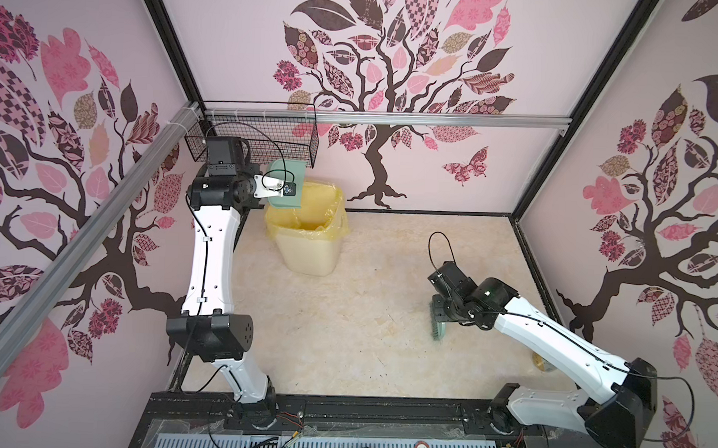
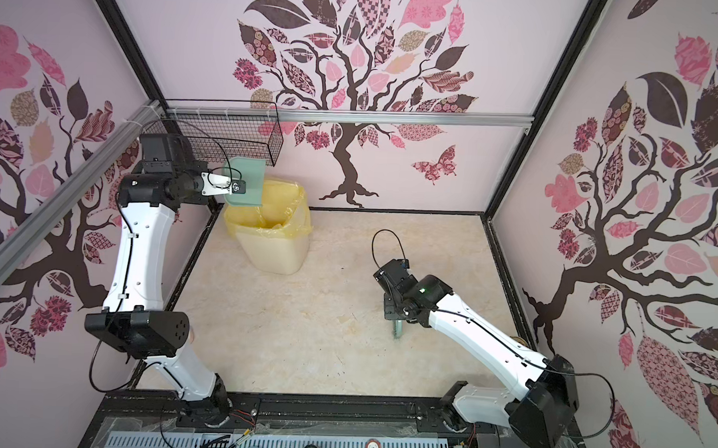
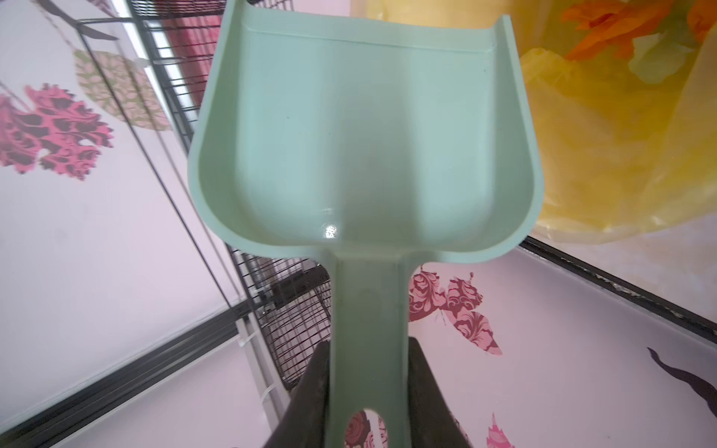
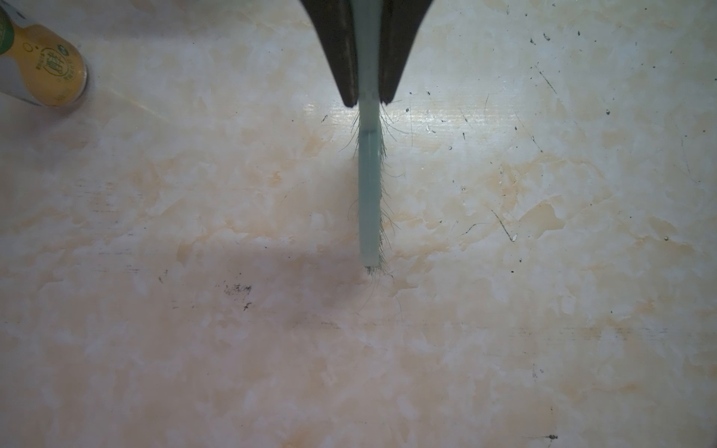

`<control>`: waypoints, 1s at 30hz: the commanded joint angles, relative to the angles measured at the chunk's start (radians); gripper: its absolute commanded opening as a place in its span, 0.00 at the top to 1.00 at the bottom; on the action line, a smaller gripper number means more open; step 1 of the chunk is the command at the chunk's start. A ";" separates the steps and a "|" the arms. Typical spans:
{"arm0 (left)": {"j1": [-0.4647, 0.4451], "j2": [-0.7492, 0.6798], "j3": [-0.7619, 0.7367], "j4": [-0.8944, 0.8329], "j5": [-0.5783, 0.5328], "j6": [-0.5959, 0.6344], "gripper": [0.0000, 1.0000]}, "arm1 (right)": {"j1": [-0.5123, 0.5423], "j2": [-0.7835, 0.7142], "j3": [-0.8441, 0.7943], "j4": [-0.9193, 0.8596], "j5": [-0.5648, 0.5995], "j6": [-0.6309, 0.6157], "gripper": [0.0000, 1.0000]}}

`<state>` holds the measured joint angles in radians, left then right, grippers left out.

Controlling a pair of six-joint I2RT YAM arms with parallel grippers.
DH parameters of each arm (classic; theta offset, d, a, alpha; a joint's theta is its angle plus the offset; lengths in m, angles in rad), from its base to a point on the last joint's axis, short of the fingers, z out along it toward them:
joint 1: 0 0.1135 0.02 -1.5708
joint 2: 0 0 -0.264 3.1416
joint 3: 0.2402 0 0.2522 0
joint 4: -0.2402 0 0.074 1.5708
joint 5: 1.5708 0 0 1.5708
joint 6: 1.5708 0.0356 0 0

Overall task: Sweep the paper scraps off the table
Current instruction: 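Tip the dustpan over the yellow bin with the left gripper, then lower the dustpan with the left gripper while the right sets the brush down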

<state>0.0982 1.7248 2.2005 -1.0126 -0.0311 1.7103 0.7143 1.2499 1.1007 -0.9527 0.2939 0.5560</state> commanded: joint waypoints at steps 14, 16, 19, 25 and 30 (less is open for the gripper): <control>-0.006 -0.440 -0.344 -0.367 0.558 -0.483 1.00 | -0.005 0.030 0.200 0.091 0.333 -0.418 1.00; -0.010 -0.548 -0.586 -0.298 0.593 -0.531 1.00 | -0.004 0.020 0.178 0.185 0.359 -0.546 1.00; -0.055 -0.659 -0.893 -0.157 0.576 -0.613 1.00 | -0.005 0.004 0.101 0.370 0.408 -0.769 1.00; -0.174 -0.710 -1.349 0.146 0.555 -0.778 1.00 | -0.004 0.052 -0.136 0.844 0.484 -1.261 1.00; -0.265 -0.593 -1.465 0.301 0.552 -0.867 1.00 | -0.004 0.193 -0.276 1.107 0.484 -1.470 1.00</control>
<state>-0.1390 1.0996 0.7704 -0.8864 0.4969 0.9367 0.7120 1.3724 0.8471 -0.0841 0.7341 -0.7071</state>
